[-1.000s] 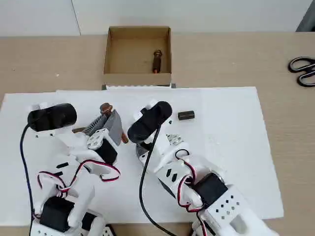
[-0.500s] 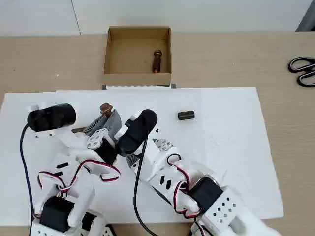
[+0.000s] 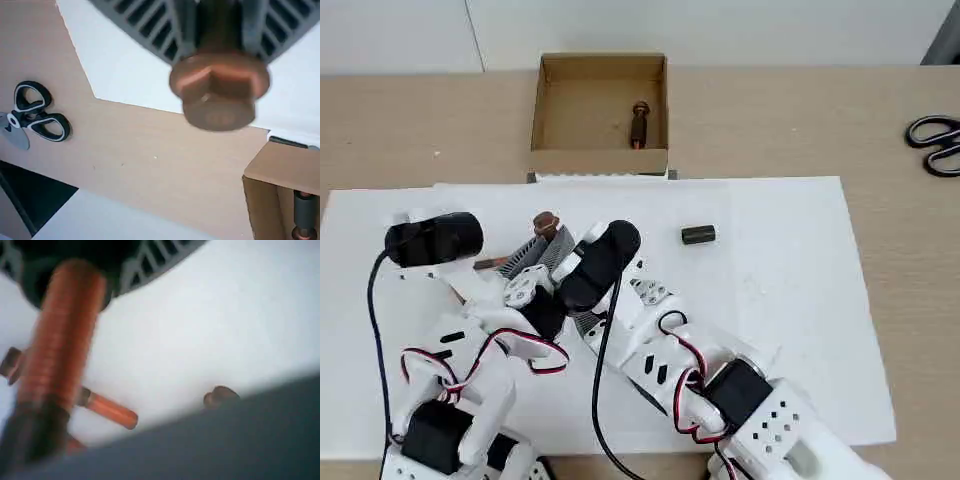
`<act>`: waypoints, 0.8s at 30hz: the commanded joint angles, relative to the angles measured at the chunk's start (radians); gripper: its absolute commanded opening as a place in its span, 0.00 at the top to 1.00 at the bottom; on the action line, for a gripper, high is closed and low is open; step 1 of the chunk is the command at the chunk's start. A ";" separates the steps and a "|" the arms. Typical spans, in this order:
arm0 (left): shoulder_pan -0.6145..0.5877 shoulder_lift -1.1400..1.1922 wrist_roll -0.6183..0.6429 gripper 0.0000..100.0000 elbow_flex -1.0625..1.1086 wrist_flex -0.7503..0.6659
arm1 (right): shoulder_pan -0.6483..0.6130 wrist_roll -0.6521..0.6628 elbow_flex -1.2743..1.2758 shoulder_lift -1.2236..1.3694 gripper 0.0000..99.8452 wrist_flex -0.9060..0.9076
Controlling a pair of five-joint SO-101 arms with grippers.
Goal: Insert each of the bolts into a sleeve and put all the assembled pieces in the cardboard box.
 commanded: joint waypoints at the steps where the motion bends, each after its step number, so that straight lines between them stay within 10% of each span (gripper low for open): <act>1: 0.009 -0.008 0.003 0.99 0.012 -0.002 | -0.010 0.009 -0.041 -0.012 1.00 -0.030; 24: 0.009 -0.011 -0.002 0.99 0.024 0.018 | -0.053 0.009 -0.091 -0.012 1.00 -0.015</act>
